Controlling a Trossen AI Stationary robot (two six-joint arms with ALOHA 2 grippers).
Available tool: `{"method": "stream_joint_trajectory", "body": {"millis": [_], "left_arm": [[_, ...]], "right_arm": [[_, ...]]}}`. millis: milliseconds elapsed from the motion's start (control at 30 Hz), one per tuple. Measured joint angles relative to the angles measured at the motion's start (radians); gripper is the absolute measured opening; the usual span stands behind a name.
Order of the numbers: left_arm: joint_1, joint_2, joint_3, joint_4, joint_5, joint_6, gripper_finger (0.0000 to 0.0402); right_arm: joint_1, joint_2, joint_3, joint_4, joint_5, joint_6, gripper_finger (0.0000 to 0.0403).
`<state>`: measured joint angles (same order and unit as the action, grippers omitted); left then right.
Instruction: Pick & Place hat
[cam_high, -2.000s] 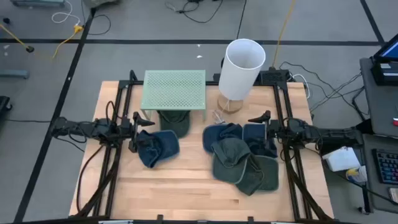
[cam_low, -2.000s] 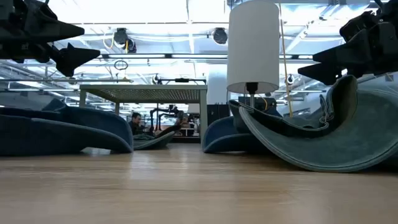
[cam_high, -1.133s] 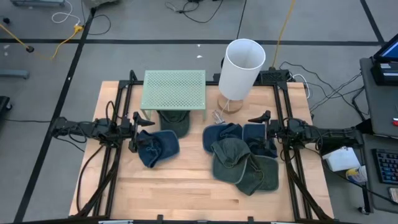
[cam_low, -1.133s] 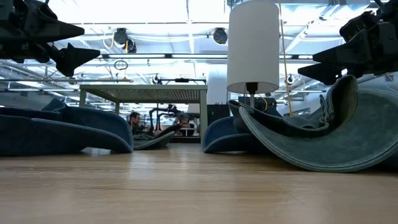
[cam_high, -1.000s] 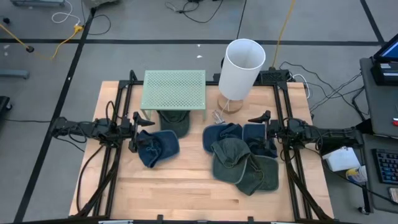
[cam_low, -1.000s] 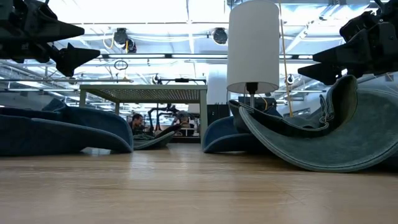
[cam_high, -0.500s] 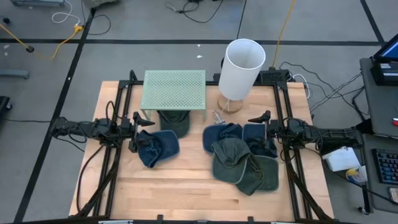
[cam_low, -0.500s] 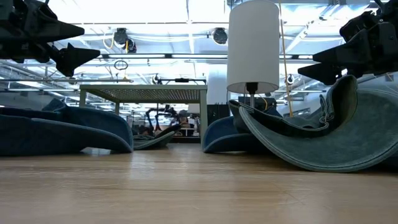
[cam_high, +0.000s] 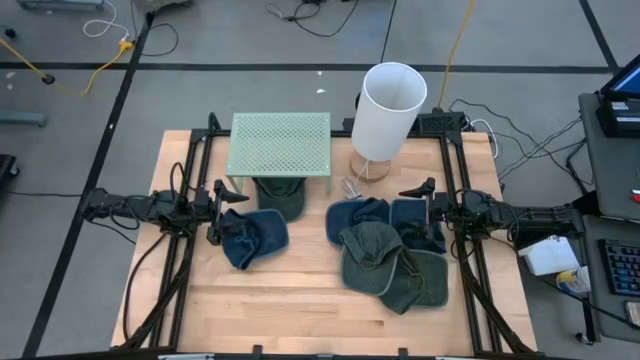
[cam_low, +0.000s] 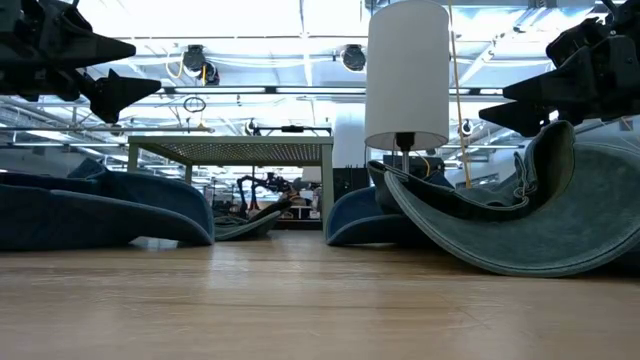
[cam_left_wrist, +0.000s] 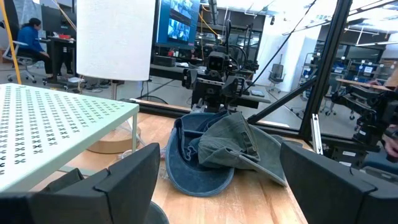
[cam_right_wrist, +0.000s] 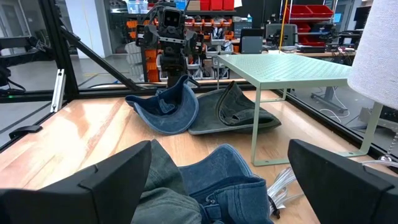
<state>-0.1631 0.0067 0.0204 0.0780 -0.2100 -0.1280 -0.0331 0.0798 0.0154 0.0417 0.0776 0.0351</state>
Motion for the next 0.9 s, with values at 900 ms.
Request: {"method": "stream_joint_trajectory", "body": {"millis": [900], "left_arm": [[0.000, 0.000, 0.000, 0.000, 0.000, 0.000, 0.0335]], "right_arm": [[0.000, 0.123, 0.290, -0.128, 0.244, 0.178, 0.0373]]}}
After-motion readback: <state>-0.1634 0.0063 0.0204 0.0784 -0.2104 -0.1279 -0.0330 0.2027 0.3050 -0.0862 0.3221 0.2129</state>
